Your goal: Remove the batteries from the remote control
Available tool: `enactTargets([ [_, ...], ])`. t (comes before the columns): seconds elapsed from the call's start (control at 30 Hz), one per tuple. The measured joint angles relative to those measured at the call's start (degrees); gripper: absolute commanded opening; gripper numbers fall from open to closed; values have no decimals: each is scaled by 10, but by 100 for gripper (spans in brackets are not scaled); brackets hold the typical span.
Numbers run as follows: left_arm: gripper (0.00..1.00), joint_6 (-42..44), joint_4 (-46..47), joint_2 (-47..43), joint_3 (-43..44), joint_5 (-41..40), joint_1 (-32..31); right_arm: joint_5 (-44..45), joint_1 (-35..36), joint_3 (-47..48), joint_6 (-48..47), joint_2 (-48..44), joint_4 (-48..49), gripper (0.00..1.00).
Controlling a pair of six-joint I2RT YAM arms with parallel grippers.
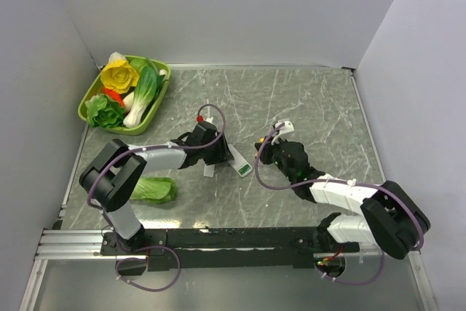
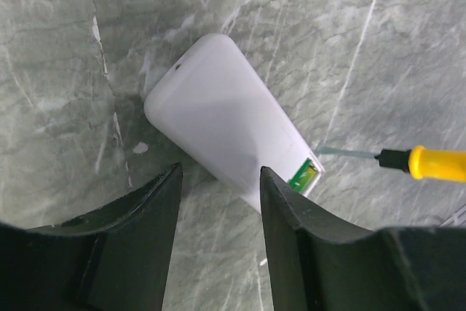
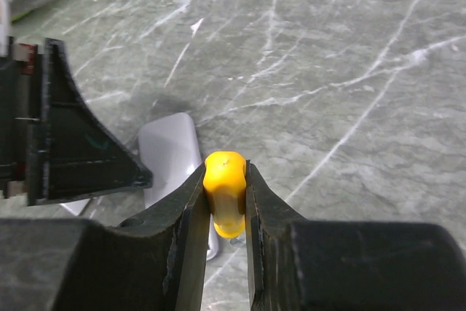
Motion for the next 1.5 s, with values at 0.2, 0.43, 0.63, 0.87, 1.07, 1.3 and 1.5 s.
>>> enactTargets([
  [0.2,49,11,1,11,6,0,0,-38,0,-5,27,3,21,0],
  [0.43,46,17,4,12,9,2,0,-62,6,-27,59,-7,32,0],
  [0.63,46,26,7,14,9,16,0,-59,6,-27,50,-50,15,0],
  [0.87,46,39,25,17,9,38,0,-71,6,-27,45,-44,15,0],
  [1.07,45,58,35,30,10,57,0,-73,6,-27,40,-47,13,0],
  [1.3,41,63,52,49,18,73,0,-79,6,-26,23,-78,14,0],
  [1.5,38,63,55,50,18,73,0,-110,7,-37,-10,-73,72,0],
])
